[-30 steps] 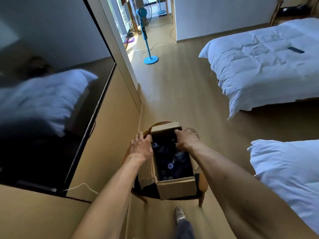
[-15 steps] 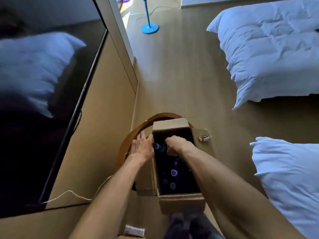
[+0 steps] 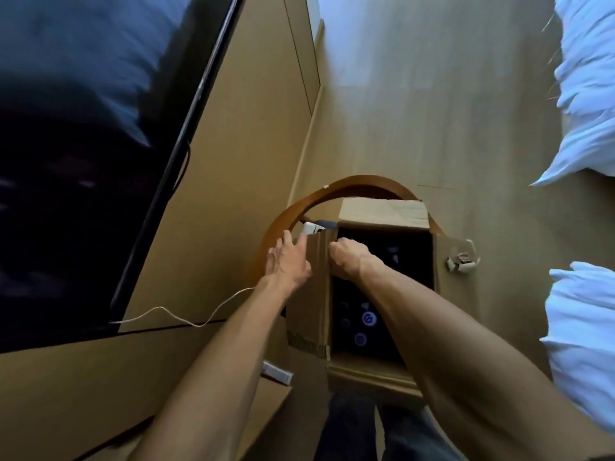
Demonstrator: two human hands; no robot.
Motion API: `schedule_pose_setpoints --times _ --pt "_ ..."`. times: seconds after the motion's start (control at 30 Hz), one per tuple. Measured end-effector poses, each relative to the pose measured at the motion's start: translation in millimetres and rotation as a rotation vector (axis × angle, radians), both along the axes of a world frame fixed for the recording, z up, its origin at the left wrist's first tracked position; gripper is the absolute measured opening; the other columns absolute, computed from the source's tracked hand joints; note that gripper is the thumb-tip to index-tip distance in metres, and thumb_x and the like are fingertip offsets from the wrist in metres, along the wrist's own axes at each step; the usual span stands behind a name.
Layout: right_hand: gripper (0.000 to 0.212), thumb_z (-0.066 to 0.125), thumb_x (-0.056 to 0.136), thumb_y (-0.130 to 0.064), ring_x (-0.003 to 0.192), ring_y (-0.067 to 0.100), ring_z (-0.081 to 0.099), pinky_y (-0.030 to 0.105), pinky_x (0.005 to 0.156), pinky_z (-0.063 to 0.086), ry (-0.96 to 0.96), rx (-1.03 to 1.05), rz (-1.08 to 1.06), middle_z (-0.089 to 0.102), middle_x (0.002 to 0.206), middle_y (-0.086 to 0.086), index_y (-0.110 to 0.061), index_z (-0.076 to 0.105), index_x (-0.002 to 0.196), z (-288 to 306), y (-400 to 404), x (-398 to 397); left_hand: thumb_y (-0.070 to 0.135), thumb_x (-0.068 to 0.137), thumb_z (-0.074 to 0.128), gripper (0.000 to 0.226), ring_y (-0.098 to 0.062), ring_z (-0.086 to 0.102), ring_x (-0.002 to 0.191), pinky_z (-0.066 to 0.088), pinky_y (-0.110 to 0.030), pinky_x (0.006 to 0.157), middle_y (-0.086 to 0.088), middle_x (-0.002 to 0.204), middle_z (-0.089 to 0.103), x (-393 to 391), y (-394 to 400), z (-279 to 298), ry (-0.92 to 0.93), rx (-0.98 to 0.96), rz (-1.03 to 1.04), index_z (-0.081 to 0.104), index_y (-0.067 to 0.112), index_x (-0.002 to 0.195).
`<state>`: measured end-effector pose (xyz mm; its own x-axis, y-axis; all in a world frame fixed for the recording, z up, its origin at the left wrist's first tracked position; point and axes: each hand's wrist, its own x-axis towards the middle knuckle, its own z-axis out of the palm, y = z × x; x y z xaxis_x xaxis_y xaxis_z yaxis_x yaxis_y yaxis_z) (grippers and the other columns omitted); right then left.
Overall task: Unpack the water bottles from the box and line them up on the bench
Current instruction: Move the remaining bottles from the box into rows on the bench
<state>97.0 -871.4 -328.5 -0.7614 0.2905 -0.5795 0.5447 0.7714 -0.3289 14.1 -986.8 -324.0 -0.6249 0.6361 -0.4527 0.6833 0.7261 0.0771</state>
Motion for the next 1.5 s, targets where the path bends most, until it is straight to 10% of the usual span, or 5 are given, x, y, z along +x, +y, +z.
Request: schedule_pose_setpoints --times 0.43,0.73,1.2,1.5 --pt "0.035 0.068 0.084 -0.023 0.101 0.028 0.063 0.036 0.074 0.049 0.022 0.091 0.096 0.064 0.11 0.005 -0.017 0.056 0.116 -35 -6 36 0.027 0.092 0.054 0.034 -0.035 0.045 0.129 0.042 -0.046 0.105 -0.02 0.147 0.035 8 15 -20 0.011 -0.015 -0.085 0.048 0.019 0.124" --pt "0.034 0.042 0.098 -0.014 0.118 0.036 0.054 0.043 0.094 0.046 -0.222 -0.137 -0.078 0.056 0.13 0.018 -0.008 0.054 0.129 -99 -41 55 0.026 0.093 0.054 0.036 -0.036 0.04 0.134 0.038 -0.046 0.108 -0.021 0.152 0.029 15 -1 -48 -0.057 -0.033 -0.079 0.045 0.019 0.127" --pt "0.048 0.046 0.096 -0.025 0.136 0.036 0.034 0.052 0.107 0.029 -0.514 0.488 0.26 0.042 0.146 0.014 -0.014 0.043 0.142 -75 39 46 0.025 0.094 0.053 0.037 -0.035 0.041 0.133 0.039 -0.046 0.108 -0.019 0.15 0.033 2 -2 -37 -0.03 -0.02 -0.089 0.045 0.018 0.129" --pt "0.033 0.07 0.08 -0.002 0.095 0.029 0.06 0.042 0.067 0.036 -0.717 0.561 0.334 0.063 0.082 0.012 -0.016 0.066 0.11 -65 27 53 0.026 0.093 0.056 0.03 -0.036 0.042 0.134 0.044 -0.045 0.106 -0.02 0.149 0.034 13 5 -37 -0.066 0.011 -0.146 0.049 0.019 0.121"
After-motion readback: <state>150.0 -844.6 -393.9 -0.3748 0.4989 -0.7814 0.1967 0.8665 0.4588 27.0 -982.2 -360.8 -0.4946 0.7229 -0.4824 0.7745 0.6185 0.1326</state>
